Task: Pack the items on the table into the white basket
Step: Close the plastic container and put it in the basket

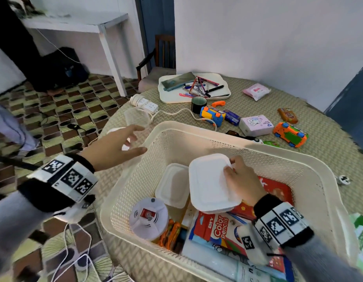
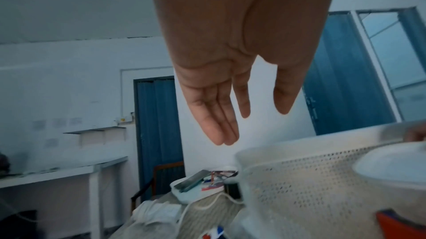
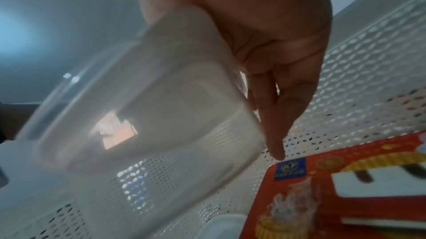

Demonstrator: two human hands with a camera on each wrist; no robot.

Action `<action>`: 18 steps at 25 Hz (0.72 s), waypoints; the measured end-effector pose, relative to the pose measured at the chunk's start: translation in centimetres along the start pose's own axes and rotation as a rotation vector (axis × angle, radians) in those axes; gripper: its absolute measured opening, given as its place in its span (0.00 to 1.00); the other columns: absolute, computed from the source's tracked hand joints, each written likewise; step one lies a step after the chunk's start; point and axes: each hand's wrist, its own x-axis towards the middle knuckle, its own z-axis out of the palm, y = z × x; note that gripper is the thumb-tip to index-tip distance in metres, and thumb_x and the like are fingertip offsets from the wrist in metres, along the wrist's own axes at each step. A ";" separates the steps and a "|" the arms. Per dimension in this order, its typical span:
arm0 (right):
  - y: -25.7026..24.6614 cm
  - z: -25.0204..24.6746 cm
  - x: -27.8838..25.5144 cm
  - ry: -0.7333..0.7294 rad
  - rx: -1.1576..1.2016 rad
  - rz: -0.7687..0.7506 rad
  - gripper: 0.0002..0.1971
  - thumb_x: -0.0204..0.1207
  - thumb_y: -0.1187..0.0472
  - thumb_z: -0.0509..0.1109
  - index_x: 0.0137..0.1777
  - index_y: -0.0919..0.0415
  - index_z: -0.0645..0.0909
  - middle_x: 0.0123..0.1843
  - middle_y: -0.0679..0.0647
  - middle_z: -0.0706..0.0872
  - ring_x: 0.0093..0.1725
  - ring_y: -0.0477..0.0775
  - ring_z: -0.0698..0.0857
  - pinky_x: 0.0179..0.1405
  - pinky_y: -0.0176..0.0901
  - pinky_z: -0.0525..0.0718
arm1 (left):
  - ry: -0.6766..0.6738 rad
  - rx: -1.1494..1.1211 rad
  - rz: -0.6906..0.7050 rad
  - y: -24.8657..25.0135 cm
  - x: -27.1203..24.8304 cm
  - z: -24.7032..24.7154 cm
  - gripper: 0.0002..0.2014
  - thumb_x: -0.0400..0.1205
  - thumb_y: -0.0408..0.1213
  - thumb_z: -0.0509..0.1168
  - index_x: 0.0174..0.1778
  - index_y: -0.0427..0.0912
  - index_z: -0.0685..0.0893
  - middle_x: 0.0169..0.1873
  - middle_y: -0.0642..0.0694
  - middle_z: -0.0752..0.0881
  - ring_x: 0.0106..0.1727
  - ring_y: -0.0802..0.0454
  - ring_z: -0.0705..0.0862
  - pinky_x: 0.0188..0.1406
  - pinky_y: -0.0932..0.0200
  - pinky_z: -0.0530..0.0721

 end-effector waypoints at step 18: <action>-0.7 10.4 3.4 -0.067 -0.149 -0.058 0.28 0.77 0.67 0.67 0.75 0.65 0.61 0.70 0.66 0.72 0.71 0.65 0.72 0.65 0.49 0.73 | 0.097 -0.491 -0.094 -3.8 -3.4 5.8 0.27 0.78 0.26 0.70 0.67 0.52 0.69 0.38 0.46 0.86 0.23 0.71 0.81 0.22 0.76 0.74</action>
